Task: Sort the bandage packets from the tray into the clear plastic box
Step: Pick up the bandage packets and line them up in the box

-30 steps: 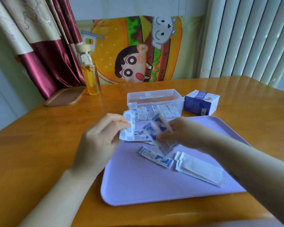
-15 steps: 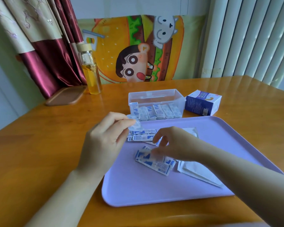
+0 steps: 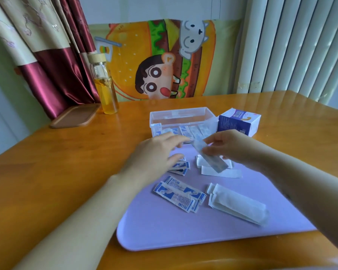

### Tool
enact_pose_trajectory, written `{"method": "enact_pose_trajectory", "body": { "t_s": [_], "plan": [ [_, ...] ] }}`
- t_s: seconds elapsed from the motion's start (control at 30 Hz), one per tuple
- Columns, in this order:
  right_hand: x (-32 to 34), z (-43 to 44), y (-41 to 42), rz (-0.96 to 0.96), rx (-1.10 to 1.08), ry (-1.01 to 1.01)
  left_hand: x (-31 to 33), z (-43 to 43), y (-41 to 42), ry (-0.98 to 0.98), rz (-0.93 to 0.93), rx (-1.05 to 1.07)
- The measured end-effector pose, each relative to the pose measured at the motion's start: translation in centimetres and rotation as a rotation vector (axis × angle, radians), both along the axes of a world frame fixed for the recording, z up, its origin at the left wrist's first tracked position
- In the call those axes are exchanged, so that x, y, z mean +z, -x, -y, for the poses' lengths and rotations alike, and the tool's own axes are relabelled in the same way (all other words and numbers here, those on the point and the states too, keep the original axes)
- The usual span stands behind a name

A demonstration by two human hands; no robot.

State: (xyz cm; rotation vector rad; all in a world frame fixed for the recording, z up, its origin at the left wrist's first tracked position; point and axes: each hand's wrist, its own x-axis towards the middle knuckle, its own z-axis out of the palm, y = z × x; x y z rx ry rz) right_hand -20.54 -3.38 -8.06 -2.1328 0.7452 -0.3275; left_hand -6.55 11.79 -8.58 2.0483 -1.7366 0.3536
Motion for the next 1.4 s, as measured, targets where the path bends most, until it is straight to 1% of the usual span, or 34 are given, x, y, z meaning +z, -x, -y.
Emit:
{"method": "enact_pose_trajectory", "body": {
  "t_s": [0.03,0.07,0.13,0.2,0.3,0.43,0.5,0.57,0.67,0.8,0.87,0.93,1.03,1.07,1.13,1.2,1.27,1.33,1.4],
  "plan": [
    [-0.2,0.5,0.2,-0.082,0.001,0.157,-0.3,0.3,-1.0,-0.127,-0.118,0.055],
    [-0.4,0.9,0.4,-0.142,0.016,0.256,-0.5,0.6,-1.9,-0.281,-0.165,0.093],
    [-1.2,1.6,0.6,-0.222,0.058,0.331,-1.2,1.1,-3.6,-0.463,-0.231,0.146],
    [-1.8,2.3,0.7,-0.274,0.091,0.350,-1.2,1.6,-4.3,-0.586,-0.272,0.161],
    [-2.2,3.2,0.7,-0.316,0.112,0.354,-1.3,2.5,-4.7,-0.666,-0.246,0.155],
    [-1.6,4.1,0.9,-0.294,0.156,0.314,-1.2,3.2,-5.1,-0.705,-0.285,0.178],
    [-0.6,4.9,1.5,-0.321,0.164,0.297,-1.2,3.5,-5.4,-0.753,-0.295,0.176],
    [0.2,6.2,2.5,-0.378,0.118,0.329,-1.1,3.8,-5.7,-0.788,-0.312,0.184],
    [-0.5,8.0,3.8,-0.435,-0.029,0.351,-1.1,4.3,-6.1,-0.816,-0.377,0.224],
    [-2.7,8.6,4.2,-0.457,-0.114,0.385,-0.6,4.8,-5.9,-0.908,-0.346,0.290],
    [-2.9,8.6,4.1,-0.437,-0.118,0.440,-0.3,5.1,-5.7,-0.960,-0.331,0.275],
    [-2.5,8.2,3.8,-0.362,-0.109,0.505,-0.3,5.3,-5.6,-0.997,-0.299,0.253],
    [-1.3,6.3,2.8,-0.216,-0.034,0.536,-0.3,5.1,-5.5,-0.992,-0.235,0.252],
    [-0.8,5.4,2.4,-0.182,0.020,0.513,-0.4,5.0,-5.4,-0.966,-0.203,0.247],
    [0.0,3.5,1.3,-0.140,0.148,0.434,-0.5,4.8,-5.0,-0.848,-0.128,0.218],
    [0.2,1.6,0.0,-0.148,0.254,0.367,-0.7,4.7,-4.4,-0.700,-0.052,0.176],
    [-0.6,0.3,-1.8,-0.185,0.304,0.385,-0.9,4.4,-3.6,-0.595,0.043,0.146],
    [-1.7,-0.5,-3.3,-0.200,0.315,0.418,-1.3,4.0,-3.1,-0.545,0.100,0.132],
    [-2.3,-1.0,-4.2,-0.184,0.299,0.430,-1.8,3.3,-3.4,-0.521,0.092,0.125]
  ]
}}
